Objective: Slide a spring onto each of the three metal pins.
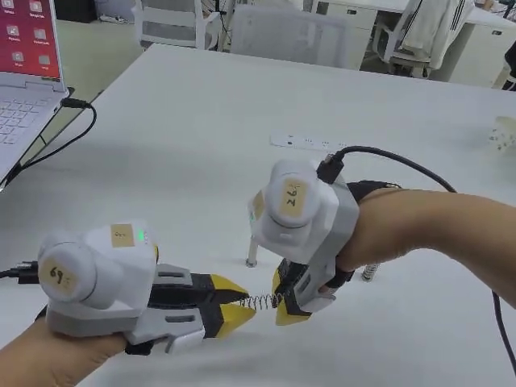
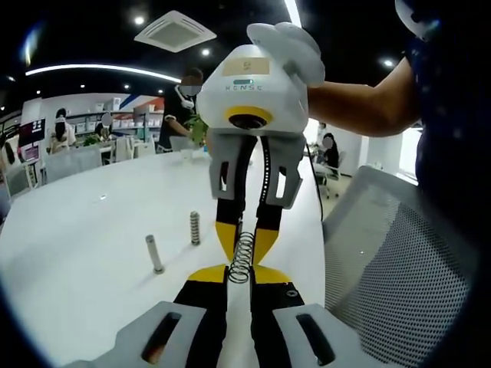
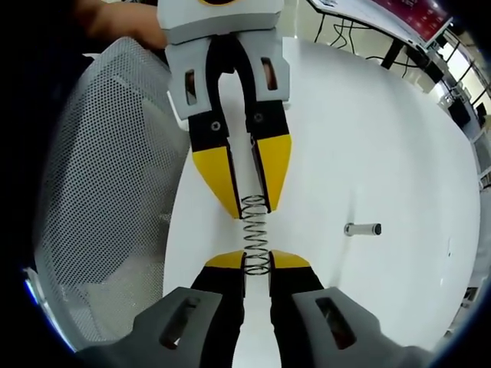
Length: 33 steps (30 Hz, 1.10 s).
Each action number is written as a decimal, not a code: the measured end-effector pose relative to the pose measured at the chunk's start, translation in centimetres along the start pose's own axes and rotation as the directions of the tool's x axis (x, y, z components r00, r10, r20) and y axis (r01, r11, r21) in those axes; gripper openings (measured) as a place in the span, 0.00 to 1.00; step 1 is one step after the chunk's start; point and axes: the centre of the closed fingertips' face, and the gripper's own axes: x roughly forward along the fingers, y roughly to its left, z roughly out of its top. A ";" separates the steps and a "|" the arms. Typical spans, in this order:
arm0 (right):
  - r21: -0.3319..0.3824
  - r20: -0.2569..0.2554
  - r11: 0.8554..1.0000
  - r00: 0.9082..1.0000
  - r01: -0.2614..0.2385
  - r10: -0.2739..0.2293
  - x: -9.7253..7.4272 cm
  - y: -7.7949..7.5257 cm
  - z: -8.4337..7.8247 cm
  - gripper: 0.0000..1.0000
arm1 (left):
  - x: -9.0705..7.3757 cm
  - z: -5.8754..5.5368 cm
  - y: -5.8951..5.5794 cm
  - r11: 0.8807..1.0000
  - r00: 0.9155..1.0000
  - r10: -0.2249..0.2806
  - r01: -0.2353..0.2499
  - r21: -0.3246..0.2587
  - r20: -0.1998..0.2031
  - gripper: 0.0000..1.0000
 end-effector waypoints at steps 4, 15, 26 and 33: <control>-0.002 0.008 1.000 1.000 0.009 -0.009 -0.3 -0.1 0.2 0.09 | 0.0 -0.1 0.0 1.000 1.000 0.001 -0.001 0.002 -0.003 0.03; 0.020 0.052 1.000 0.999 0.009 -0.010 -1.4 -0.1 1.2 0.08 | 0.3 -0.6 0.0 1.000 1.000 0.001 -0.001 0.011 -0.018 0.03; 0.025 0.075 1.000 0.997 0.009 -0.010 -2.0 0.1 2.4 0.08 | 0.6 -0.8 0.0 1.000 1.000 -0.001 0.001 0.012 -0.017 0.03; 0.026 0.081 1.000 0.997 0.010 -0.012 -2.1 0.1 2.8 0.08 | 0.7 -0.7 0.0 1.000 1.000 -0.002 0.002 0.007 -0.016 0.03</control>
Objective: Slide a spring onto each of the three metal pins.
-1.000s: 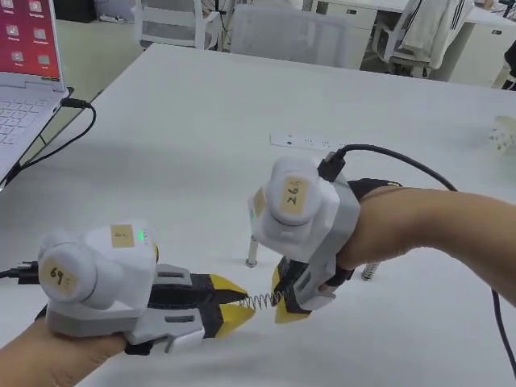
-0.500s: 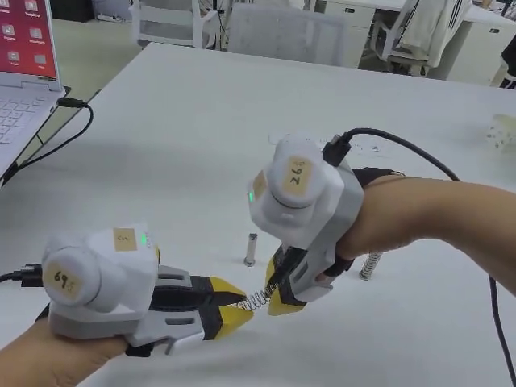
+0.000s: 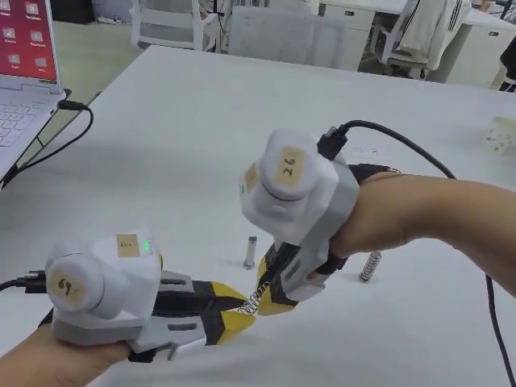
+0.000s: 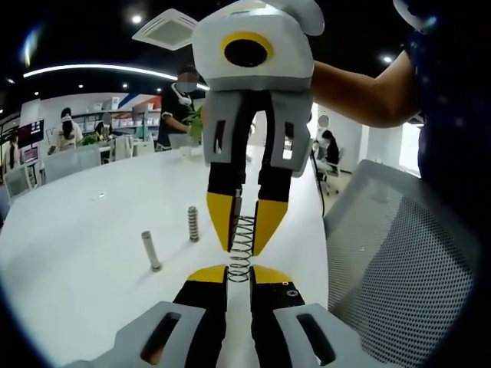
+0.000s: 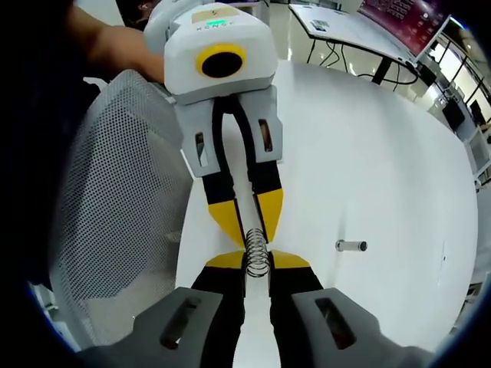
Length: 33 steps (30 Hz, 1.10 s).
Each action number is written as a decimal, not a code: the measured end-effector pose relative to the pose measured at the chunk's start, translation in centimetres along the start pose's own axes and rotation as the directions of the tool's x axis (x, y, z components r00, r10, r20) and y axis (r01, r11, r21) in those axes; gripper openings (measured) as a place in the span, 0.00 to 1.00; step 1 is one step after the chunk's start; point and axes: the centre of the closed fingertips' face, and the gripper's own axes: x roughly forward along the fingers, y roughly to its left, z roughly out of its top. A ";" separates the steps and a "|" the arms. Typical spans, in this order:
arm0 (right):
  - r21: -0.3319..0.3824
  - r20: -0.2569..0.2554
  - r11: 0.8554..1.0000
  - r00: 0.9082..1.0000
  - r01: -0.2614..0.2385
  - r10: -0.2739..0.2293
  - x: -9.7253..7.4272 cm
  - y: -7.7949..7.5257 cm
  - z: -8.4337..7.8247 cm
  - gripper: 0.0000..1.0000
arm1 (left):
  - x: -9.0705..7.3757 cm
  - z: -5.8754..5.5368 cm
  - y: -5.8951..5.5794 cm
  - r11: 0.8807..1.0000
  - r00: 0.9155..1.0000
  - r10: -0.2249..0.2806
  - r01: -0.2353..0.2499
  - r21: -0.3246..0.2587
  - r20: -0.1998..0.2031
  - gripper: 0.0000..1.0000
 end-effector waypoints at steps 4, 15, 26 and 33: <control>-0.008 -0.005 1.000 1.000 0.004 -0.004 -0.1 0.0 0.3 0.08 | 0.1 0.1 0.0 1.000 1.000 0.000 0.000 0.003 -0.001 0.03; -0.012 -0.013 1.000 1.000 0.005 -0.005 -0.2 0.3 0.7 0.08 | 0.4 0.2 -0.1 1.000 1.000 -0.001 0.001 0.004 -0.005 0.02; -0.014 -0.020 1.000 1.000 0.005 -0.005 -0.1 0.2 0.9 0.08 | 0.7 0.3 -0.1 1.000 1.000 -0.004 0.004 0.005 -0.001 0.02; -0.017 -0.029 1.000 1.000 0.004 -0.005 0.0 0.1 0.8 0.08 | 0.7 0.1 0.0 1.000 1.000 -0.002 0.002 0.008 -0.003 0.03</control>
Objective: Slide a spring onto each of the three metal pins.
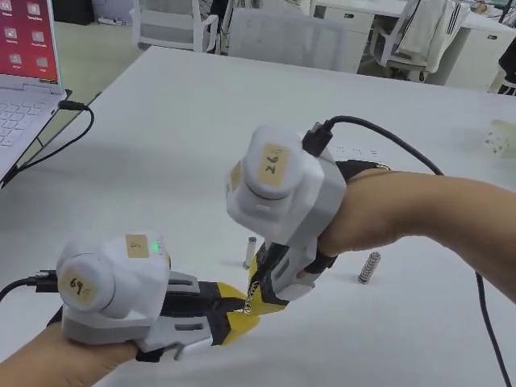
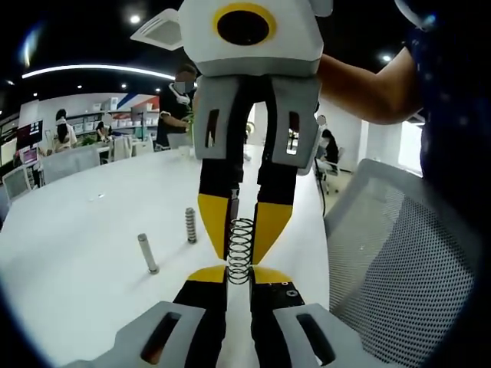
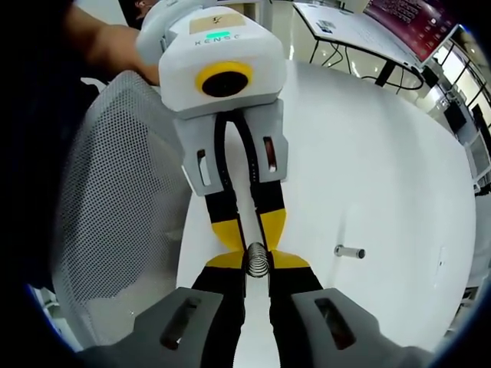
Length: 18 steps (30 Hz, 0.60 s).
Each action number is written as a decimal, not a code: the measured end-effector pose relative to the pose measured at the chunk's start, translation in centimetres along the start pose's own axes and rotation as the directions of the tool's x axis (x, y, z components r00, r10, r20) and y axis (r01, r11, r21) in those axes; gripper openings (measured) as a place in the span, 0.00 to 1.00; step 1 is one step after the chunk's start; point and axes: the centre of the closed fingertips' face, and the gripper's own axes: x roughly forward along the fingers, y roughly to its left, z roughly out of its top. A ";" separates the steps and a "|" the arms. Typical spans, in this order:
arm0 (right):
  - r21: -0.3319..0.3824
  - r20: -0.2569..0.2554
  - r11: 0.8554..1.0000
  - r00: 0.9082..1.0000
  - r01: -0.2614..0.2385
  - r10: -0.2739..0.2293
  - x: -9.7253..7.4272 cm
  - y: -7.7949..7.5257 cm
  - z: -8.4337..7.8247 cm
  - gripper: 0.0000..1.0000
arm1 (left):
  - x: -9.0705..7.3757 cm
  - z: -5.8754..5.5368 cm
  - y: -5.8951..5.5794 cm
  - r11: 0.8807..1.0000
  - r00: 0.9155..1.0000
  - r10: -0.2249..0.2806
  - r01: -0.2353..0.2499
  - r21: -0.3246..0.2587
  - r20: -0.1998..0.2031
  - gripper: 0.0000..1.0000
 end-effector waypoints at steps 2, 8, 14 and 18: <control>-0.001 -0.002 1.000 1.000 0.002 -0.002 0.0 -0.1 0.0 0.08 | 0.0 0.0 0.0 1.000 1.000 0.001 -0.001 0.000 0.000 0.04; -0.003 -0.007 1.000 1.000 0.009 -0.009 0.0 -0.4 -0.1 0.08 | 0.1 0.0 -0.1 1.000 1.000 -0.002 0.002 -0.008 0.001 0.11; -0.003 -0.013 1.000 1.000 0.014 -0.014 0.1 -0.5 -0.3 0.08 | -0.1 -0.1 0.1 1.000 1.000 0.012 -0.012 -0.020 0.006 0.20; 0.000 -0.010 1.000 1.000 0.014 -0.014 0.0 -0.6 -0.3 0.08 | -0.2 -0.1 0.3 0.999 1.000 0.029 -0.029 -0.026 0.009 0.29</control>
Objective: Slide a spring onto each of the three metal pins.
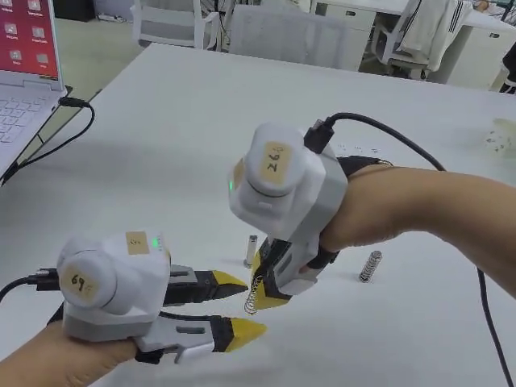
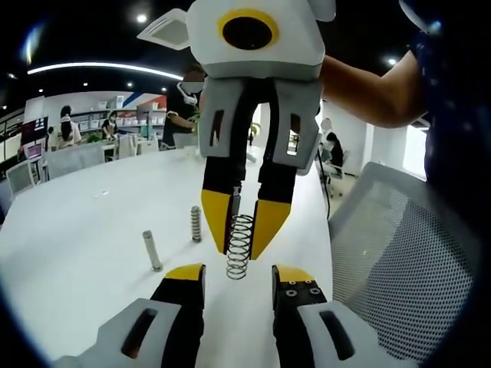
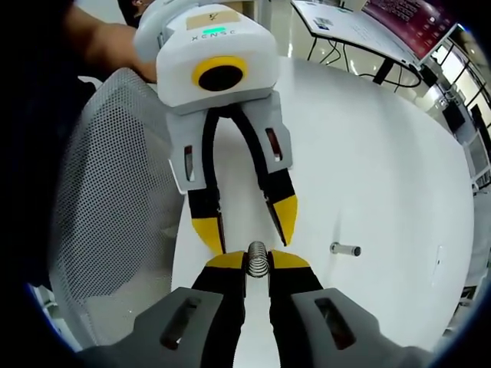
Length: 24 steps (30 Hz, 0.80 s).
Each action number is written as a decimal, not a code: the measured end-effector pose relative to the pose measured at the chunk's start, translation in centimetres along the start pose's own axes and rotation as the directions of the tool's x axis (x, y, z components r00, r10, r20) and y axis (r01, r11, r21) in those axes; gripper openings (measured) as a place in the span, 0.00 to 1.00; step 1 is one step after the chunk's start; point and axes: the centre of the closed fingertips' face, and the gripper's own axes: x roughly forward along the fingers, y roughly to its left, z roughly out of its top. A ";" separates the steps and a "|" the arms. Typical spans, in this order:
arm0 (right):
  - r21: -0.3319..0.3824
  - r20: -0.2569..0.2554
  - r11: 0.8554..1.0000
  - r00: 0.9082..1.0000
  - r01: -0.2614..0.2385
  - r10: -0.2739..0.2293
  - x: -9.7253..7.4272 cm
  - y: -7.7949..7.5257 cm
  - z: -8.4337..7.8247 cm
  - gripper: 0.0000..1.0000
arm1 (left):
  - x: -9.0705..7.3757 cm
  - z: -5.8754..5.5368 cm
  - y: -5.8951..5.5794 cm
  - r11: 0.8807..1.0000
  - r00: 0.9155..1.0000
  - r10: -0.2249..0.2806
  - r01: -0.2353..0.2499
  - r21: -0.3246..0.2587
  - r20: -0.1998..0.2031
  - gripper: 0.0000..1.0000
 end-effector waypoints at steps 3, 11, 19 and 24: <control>0.002 0.000 1.000 1.000 0.002 -0.002 -0.1 -0.1 -0.1 0.08 | 0.0 -0.1 0.2 1.000 1.000 0.013 -0.013 -0.007 0.004 0.34; 0.005 -0.003 1.000 1.000 0.004 -0.004 -0.2 -0.2 -0.3 0.08 | -0.3 -0.2 0.7 0.999 0.999 0.039 -0.039 -0.026 0.010 0.46; 0.014 0.001 1.000 1.000 0.014 -0.014 -0.5 -0.6 -0.5 0.08 | -0.5 -0.3 1.0 0.997 0.998 0.065 -0.064 -0.045 0.014 0.61; 0.021 0.007 1.000 1.000 0.020 -0.020 -0.8 -0.8 -0.6 0.08 | -0.5 -0.3 1.3 0.996 0.997 0.077 -0.076 -0.052 0.014 0.66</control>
